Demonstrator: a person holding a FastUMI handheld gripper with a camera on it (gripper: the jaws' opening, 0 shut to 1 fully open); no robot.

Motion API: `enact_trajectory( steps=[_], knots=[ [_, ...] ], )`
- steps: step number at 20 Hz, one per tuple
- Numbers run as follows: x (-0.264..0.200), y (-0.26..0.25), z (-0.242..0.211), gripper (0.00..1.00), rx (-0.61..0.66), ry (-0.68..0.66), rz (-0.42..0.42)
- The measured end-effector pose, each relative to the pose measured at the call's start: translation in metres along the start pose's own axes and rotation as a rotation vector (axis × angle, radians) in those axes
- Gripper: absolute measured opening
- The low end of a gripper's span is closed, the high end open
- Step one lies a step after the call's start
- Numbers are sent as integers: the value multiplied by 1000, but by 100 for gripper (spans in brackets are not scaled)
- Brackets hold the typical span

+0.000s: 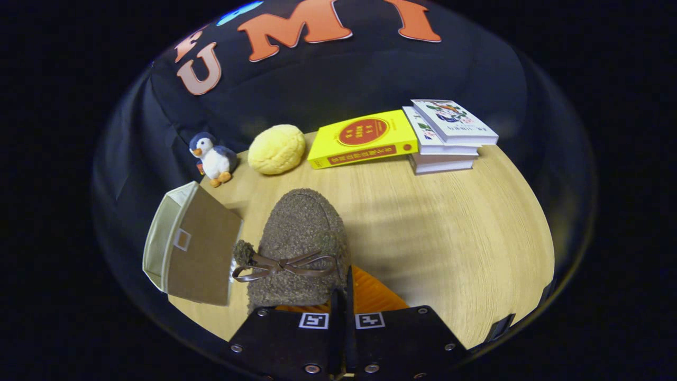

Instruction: Open the storage box then place both shoes into the box .Put the left shoe in first, then the right shoe, with the right side of both shoes facing outward in a uniform manner.

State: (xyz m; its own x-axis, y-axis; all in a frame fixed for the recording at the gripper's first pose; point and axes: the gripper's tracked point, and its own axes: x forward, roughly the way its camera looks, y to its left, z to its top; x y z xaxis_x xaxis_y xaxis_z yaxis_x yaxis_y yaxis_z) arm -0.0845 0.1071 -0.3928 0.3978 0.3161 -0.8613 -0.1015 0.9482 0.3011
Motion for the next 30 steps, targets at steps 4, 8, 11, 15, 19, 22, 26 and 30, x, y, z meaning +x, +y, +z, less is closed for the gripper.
enact_trajectory(
  steps=[4, 8, 11, 15, 19, 22, 26, 30],
  knots=[
    [-15, 84, 24, 4, -27, -21, 71],
    [-16, 164, 33, 4, -81, -24, 139],
    [-13, 216, 34, 4, -115, -22, 167],
    [-5, 273, 24, 4, -135, 12, 199],
    [16, 297, 16, 4, -133, 39, 158],
    [35, 299, 8, 5, -137, 51, 112],
    [54, 295, -12, 14, -144, 107, 75],
    [39, 310, -16, 31, -130, 109, 159]
  ],
)
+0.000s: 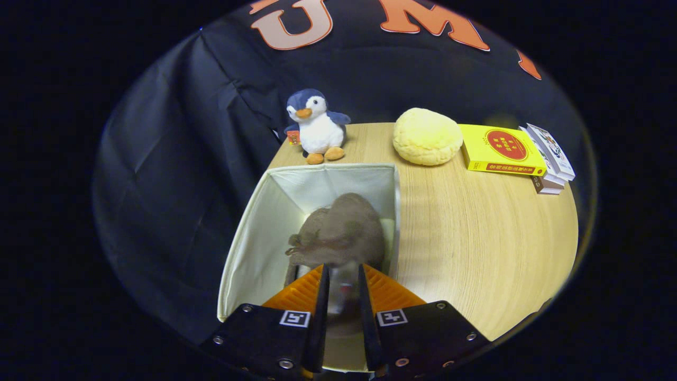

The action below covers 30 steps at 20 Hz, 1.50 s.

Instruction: Open the storage box then place both shoes into the box .Put the left shoe in first, then the right shoe, with the right side of both shoes facing outward in a uniform manner.

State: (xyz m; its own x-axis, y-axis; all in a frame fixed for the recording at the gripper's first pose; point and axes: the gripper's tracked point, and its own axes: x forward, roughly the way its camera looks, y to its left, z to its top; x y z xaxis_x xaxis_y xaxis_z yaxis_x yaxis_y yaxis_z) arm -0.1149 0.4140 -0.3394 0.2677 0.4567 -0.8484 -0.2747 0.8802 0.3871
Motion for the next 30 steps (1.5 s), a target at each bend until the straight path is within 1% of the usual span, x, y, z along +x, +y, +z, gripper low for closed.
enact_trajectory(
  steps=[1, 3, 7, 8, 9, 11, 13, 16, 20, 25, 30],
  knots=[
    [-10, 2, 6, 34, 3, -23, 29],
    [-35, -1, 22, 41, -8, -81, 60],
    [-94, -34, 55, 53, -54, -244, 68],
    [-108, -44, 62, 58, -65, -285, 62],
    [-124, -56, 70, 60, -78, -327, 54],
    [-157, -83, 83, 68, -102, -411, 26],
    [-189, -114, 91, 73, -121, -483, -17],
    [-223, -160, 98, 82, -121, -571, -87],
    [-256, -201, 103, 85, -112, -653, -122],
    [-294, -240, 112, 86, -80, -762, -158],
    [-341, -270, 122, 89, -124, -903, -222]
  ],
)
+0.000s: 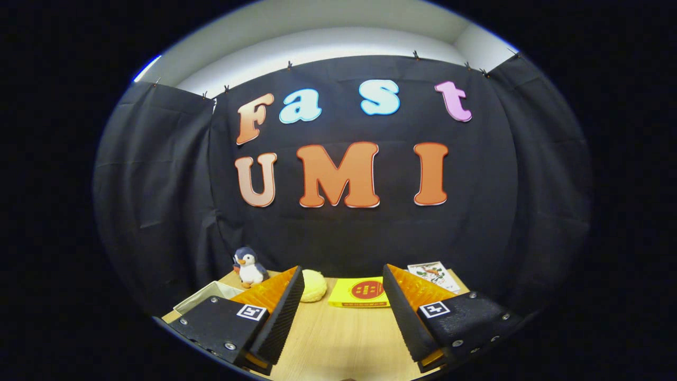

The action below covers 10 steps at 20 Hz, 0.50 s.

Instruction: Open the storage box then place both shoes into the box .Put the left shoe in first, then the right shoe, with the right side of both shoes facing outward in a uniform manner.

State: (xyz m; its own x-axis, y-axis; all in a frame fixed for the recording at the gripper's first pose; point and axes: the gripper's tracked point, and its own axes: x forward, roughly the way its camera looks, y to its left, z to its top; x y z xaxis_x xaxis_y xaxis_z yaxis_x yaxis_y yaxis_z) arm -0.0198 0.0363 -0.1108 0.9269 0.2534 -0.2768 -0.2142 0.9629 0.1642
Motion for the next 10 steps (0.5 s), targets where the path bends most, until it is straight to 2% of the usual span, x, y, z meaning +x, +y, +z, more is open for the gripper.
enact_trajectory(
  steps=[10],
  knots=[
    [-18, -14, 41, 91, -47, -138, 12]
  ],
)
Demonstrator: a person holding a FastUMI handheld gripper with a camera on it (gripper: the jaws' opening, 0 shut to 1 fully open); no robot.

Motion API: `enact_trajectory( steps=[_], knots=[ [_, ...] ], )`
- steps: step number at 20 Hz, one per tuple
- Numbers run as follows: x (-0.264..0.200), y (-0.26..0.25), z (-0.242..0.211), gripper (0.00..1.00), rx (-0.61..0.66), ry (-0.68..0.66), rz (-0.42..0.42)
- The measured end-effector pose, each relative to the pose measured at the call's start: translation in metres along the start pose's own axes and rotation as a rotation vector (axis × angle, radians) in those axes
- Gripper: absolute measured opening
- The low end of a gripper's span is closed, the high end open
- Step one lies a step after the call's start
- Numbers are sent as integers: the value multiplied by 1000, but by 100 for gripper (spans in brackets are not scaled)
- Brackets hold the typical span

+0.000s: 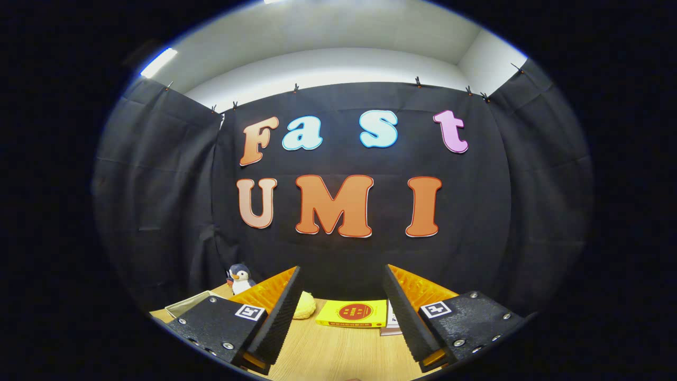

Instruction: Open the storage box then place both shoes into the box .Put the left shoe in first, then the right shoe, with the right side of both shoes facing outward in a uniform manner.

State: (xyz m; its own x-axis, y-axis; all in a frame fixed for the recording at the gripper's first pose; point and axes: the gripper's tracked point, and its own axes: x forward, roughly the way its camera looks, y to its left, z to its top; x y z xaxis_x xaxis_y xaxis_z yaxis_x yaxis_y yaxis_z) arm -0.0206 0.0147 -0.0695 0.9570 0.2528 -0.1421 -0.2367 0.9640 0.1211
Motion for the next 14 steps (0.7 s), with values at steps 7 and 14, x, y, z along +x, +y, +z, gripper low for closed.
enact_trajectory(
  steps=[7, 14],
  knots=[
    [3, 15, 18, 91, -2, -56, 30],
    [6, 30, 21, 92, -49, -107, 30]
  ],
)
